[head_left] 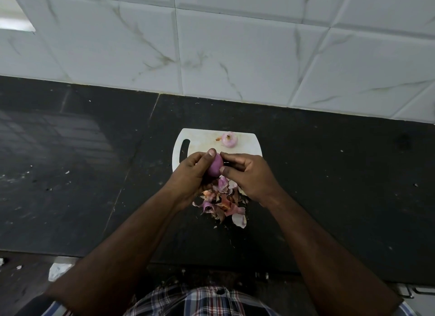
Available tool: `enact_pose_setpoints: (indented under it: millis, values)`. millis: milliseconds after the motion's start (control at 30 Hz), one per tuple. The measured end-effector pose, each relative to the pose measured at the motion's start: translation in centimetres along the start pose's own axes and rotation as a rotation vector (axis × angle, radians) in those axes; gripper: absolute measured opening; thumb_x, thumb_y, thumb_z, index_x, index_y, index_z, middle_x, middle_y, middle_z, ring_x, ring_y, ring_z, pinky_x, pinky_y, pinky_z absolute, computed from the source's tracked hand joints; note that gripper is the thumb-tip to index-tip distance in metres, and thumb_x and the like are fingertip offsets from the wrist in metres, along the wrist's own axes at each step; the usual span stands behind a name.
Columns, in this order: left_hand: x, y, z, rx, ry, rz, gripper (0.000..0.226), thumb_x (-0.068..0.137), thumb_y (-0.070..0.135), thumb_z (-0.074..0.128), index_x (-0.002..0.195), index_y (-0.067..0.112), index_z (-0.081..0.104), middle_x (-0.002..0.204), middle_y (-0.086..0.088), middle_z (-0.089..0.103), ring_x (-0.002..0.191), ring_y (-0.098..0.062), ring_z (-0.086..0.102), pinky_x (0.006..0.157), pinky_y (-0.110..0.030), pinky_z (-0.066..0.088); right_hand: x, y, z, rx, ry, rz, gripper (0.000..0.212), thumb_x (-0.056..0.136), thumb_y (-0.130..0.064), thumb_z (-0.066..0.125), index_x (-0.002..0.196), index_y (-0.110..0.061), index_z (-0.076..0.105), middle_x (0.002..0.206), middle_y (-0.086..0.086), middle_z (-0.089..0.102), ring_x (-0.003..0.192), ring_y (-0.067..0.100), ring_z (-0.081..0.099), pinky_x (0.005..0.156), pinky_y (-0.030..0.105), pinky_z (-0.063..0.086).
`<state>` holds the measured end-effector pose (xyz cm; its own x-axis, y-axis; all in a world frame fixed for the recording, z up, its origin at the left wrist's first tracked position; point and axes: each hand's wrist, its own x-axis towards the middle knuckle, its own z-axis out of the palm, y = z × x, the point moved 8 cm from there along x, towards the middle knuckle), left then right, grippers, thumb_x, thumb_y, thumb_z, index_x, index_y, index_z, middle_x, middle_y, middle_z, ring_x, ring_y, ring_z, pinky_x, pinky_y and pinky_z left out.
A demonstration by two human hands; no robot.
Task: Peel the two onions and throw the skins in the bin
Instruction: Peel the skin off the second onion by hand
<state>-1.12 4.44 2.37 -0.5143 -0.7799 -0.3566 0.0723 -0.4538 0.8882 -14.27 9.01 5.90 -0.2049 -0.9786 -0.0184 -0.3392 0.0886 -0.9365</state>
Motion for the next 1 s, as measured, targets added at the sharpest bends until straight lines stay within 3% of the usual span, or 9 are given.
enact_pose_setpoints:
  millis: [200, 367, 500, 833, 1000]
  values:
    - [0.26, -0.26, -0.08, 0.050, 0.012, 0.010, 0.038, 0.095, 0.049, 0.058, 0.103, 0.011, 0.062, 0.089, -0.015, 0.064, 0.063, -0.016, 0.059, 0.049, -0.022, 0.047, -0.16, -0.48, -0.47, -0.085, 0.040, -0.022, 0.035, 0.091, -0.006, 0.063, 0.123, -0.018, 0.070, 0.103, -0.017, 0.072, 0.099, -0.005, 0.068, 0.090, 0.022, 0.055]
    - [0.39, -0.23, -0.39, 0.118, 0.054, 0.050, 0.048, 0.082, 0.061, 0.067, 0.105, 0.019, 0.067, 0.094, -0.016, 0.071, 0.073, -0.024, 0.065, 0.056, -0.028, 0.050, -0.33, -0.93, -0.15, -0.141, 0.066, -0.020, 0.035, 0.083, -0.017, 0.070, 0.118, -0.021, 0.072, 0.103, -0.008, 0.076, 0.094, 0.001, 0.071, 0.089, 0.028, 0.058]
    - [0.22, -0.01, -0.40, 0.195, 0.099, 0.096, 0.033, 0.093, 0.048, 0.064, 0.108, 0.018, 0.066, 0.086, -0.011, 0.072, 0.066, -0.016, 0.068, 0.056, -0.026, 0.051, -0.28, -0.76, -0.31, -0.139, 0.084, 0.025, 0.032, 0.076, -0.023, 0.071, 0.107, -0.020, 0.074, 0.094, -0.008, 0.077, 0.087, 0.002, 0.072, 0.084, 0.032, 0.061]
    - [-0.11, 0.25, -0.22, 0.278, 0.100, 0.144, 0.029, 0.096, 0.043, 0.062, 0.110, 0.017, 0.064, 0.084, -0.012, 0.072, 0.062, -0.014, 0.068, 0.056, -0.025, 0.052, 0.05, -0.54, -0.30, -0.212, 0.079, 0.042, 0.030, 0.073, -0.024, 0.073, 0.103, -0.020, 0.072, 0.092, -0.009, 0.075, 0.085, 0.003, 0.070, 0.081, 0.032, 0.060]
    - [-0.01, -0.08, -0.22, 0.257, 0.086, 0.133, 0.034, 0.093, 0.050, 0.063, 0.109, 0.019, 0.065, 0.086, -0.016, 0.072, 0.064, -0.021, 0.066, 0.058, -0.030, 0.052, 0.07, -0.53, -0.74, -0.245, 0.141, 0.034, 0.020, 0.079, -0.017, 0.073, 0.099, -0.020, 0.073, 0.088, -0.008, 0.074, 0.082, 0.005, 0.069, 0.079, 0.033, 0.060]
